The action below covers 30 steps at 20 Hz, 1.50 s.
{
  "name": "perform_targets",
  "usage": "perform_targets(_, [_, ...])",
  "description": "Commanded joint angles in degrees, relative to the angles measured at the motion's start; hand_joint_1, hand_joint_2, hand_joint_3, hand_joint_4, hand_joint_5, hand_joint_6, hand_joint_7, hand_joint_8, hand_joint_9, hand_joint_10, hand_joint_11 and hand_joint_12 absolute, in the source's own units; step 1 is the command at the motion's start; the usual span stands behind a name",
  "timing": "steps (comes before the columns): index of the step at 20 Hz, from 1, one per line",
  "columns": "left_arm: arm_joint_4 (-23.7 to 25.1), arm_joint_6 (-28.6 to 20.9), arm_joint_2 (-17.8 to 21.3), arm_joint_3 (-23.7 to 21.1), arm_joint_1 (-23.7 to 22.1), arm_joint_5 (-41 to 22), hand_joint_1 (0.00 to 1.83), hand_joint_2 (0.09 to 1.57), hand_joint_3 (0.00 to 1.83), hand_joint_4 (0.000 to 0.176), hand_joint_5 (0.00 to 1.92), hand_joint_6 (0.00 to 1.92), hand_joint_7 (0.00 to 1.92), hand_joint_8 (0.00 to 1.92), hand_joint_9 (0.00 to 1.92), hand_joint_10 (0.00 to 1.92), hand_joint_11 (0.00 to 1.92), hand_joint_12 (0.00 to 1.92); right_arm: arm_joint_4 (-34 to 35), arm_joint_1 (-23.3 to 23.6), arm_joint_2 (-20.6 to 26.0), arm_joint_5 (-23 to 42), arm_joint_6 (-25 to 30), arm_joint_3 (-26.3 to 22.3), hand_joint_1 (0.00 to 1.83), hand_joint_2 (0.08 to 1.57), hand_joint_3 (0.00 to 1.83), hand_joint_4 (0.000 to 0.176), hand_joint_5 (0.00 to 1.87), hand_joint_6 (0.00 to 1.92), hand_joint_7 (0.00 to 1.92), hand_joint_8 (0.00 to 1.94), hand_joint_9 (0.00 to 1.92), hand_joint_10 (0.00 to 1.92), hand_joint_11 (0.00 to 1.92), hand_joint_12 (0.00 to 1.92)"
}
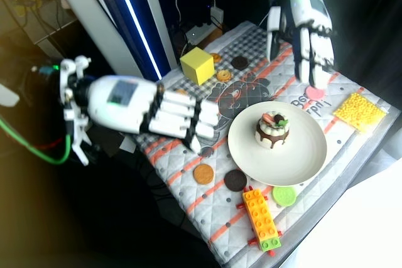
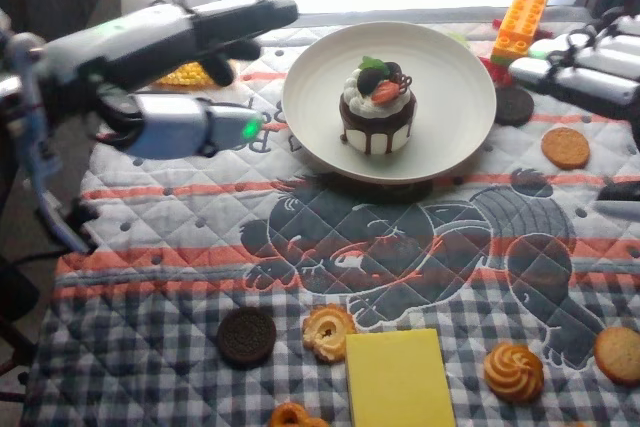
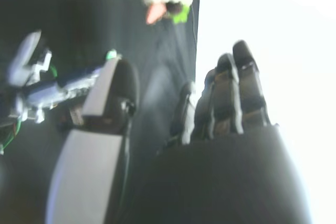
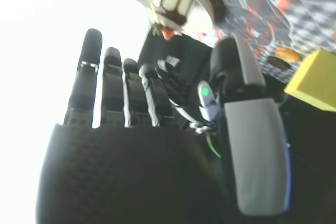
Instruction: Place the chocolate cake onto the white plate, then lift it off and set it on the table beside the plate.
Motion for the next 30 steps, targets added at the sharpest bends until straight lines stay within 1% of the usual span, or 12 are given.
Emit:
perform_targets(1, [-0.17, -0.64, 0.67, -0.86, 0.32, -9.91, 0.98, 1.29, 0.00, 0.021, 0.28, 0.18, 0.30, 0.16, 0.00, 0.83, 0.00, 1.28, 1.04, 1.24, -0.11, 7.23, 0.52, 0.88, 0.76, 1.19, 0.00, 0.010, 0.05, 0.03, 0.09, 0.01, 0.02, 0.46, 0.00, 1.29])
perform_targets(4, [-0.36, -0.70, 3.71, -4.22, 5.36, -14.47, 0.83, 1.30, 0.00, 0.004, 0.13, 0.82, 0.30, 0.29, 0.08, 0.73, 0.00, 1.26, 0.92, 4.58, -3.89, 4.99, 1.65, 4.04, 0.76, 1.19, 0.00, 0.000, 0.06, 0.03, 0.10, 0.01, 0.00, 0.49, 0.00, 1.28])
perform_targets(6, [-0.52, -1.02, 5.38, -6.00, 8.40, -16.69, 0.72, 1.33, 0.00, 0.037, 0.00, 1.21, 0.22, 0.51, 0.07, 0.87, 0.00, 1.41, 0.36, 7.66, -6.89, 1.71, 1.65, 6.57, 0.81, 1.17, 0.00, 0.000, 0.05, 0.03, 0.10, 0.01, 0.00, 0.52, 0.00, 1.42])
perform_targets(11, [1.03, -4.72, 7.50, -8.08, 14.25, -20.03, 0.83, 1.30, 0.00, 0.000, 0.09, 1.16, 0.13, 1.00, 0.06, 0.98, 0.00, 1.38, -1.99, 14.30, -14.99, -6.25, 1.33, 12.72, 1.00, 1.13, 0.00, 0.000, 0.08, 0.02, 0.03, 0.00, 0.01, 0.35, 0.00, 1.24])
perform_targets(13, [1.81, -4.83, 7.79, -8.60, 14.94, -19.83, 0.86, 1.29, 0.00, 0.008, 0.07, 1.17, 0.08, 1.08, 0.03, 1.15, 0.00, 1.51, -2.22, 16.90, -17.73, -8.49, 0.66, 14.95, 1.00, 1.14, 0.00, 0.000, 0.05, 0.00, 0.00, 0.00, 0.00, 0.01, 0.00, 0.38])
perform_targets(15, [3.37, -5.91, 7.78, -8.65, 14.88, -19.07, 0.89, 1.27, 0.00, 0.028, 0.08, 1.16, 0.07, 1.03, 0.04, 1.14, 0.00, 1.59, -2.20, 18.46, -20.55, -10.17, 0.24, 17.04, 0.94, 1.14, 0.00, 0.039, 0.05, 0.01, 0.00, 0.00, 0.02, 0.01, 0.00, 0.80])
perform_targets(16, [3.56, -6.03, 7.73, -8.63, 14.81, -19.06, 0.87, 1.27, 0.00, 0.037, 0.06, 1.17, 0.03, 1.09, 0.02, 1.23, 0.00, 1.62, -2.19, 19.08, -21.93, -11.10, 0.24, 18.27, 0.99, 1.16, 0.00, 0.000, 0.07, 0.01, 0.03, 0.00, 0.08, 0.03, 0.00, 0.96])
perform_targets(18, [3.66, -6.03, 7.40, -8.41, 14.63, -19.21, 0.85, 1.28, 0.00, 0.045, 0.05, 1.19, 0.03, 1.08, 0.00, 1.28, 0.00, 1.63, -2.13, 20.22, -24.72, -12.97, 0.24, 20.68, 0.93, 1.17, 0.00, 0.000, 0.06, 0.00, 0.07, 0.00, 0.20, 0.05, 0.00, 1.23])
perform_targets(20, [3.91, -6.03, 7.24, -8.30, 14.25, -19.00, 0.84, 1.27, 0.00, 0.059, 0.04, 1.19, 0.06, 0.99, 0.01, 1.13, 0.00, 1.53, -2.05, 20.67, -26.64, -13.86, 0.24, 22.25, 0.88, 1.18, 0.00, 0.033, 0.03, 0.00, 0.05, 0.00, 0.17, 0.03, 0.00, 1.20])
perform_targets(24, [4.00, -7.19, 6.17, -7.33, 14.09, -19.03, 0.82, 1.34, 0.00, 0.025, 0.13, 0.95, 0.08, 0.83, 0.05, 0.93, 0.00, 1.41, -1.82, 21.02, -29.34, -15.39, 0.23, 24.60, 0.92, 1.14, 0.00, 0.028, 0.04, 0.00, 0.02, 0.00, 0.16, 0.01, 0.00, 1.11])
perform_targets(27, [4.06, -7.39, 5.94, -7.16, 14.09, -19.28, 0.81, 1.33, 0.00, 0.060, 0.12, 0.94, 0.08, 0.79, 0.04, 0.94, 0.00, 1.36, -1.88, 21.02, -30.59, -16.83, 0.22, 25.48, 0.94, 1.12, 0.00, 0.006, 0.03, 0.00, 0.04, 0.01, 0.16, 0.01, 0.00, 1.13])
perform_targets(30, [4.06, -7.46, 5.98, -7.13, 14.08, -19.38, 0.84, 1.33, 0.00, 0.036, 0.15, 0.90, 0.14, 0.78, 0.09, 1.01, 0.00, 1.43, -1.92, 21.01, -31.36, -18.63, -0.82, 25.98, 0.94, 1.09, 0.00, 0.000, 0.09, 0.01, 0.08, 0.00, 0.14, 0.01, 0.00, 1.00])
